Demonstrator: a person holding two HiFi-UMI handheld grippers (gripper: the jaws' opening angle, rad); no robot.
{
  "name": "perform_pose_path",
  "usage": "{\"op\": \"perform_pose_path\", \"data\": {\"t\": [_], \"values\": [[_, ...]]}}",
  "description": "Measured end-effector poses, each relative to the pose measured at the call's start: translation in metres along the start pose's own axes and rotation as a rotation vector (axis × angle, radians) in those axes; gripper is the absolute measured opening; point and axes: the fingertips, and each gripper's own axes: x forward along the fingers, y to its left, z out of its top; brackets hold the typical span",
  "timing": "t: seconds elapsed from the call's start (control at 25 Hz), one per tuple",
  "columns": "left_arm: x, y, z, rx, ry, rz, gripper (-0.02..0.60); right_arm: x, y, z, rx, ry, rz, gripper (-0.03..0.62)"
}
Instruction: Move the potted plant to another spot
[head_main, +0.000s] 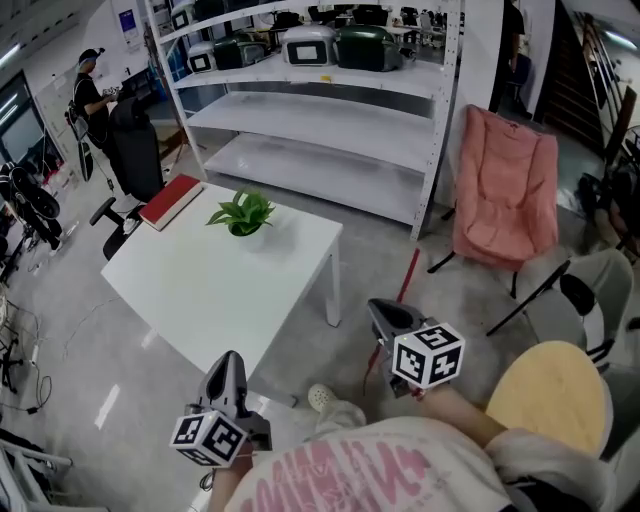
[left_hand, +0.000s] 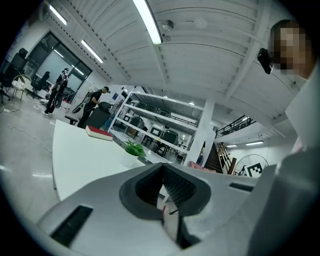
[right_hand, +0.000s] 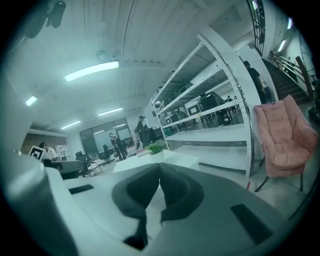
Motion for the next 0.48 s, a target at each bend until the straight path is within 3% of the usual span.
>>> {"op": "perform_pose_path", "data": {"t": [0.48], "values": [[0.12,0.045,0.044,-0.015,0.005,-0.05,0.003,0.099,-0.043,0.056,0.042,-0.028,-0.039,0.006]]}}
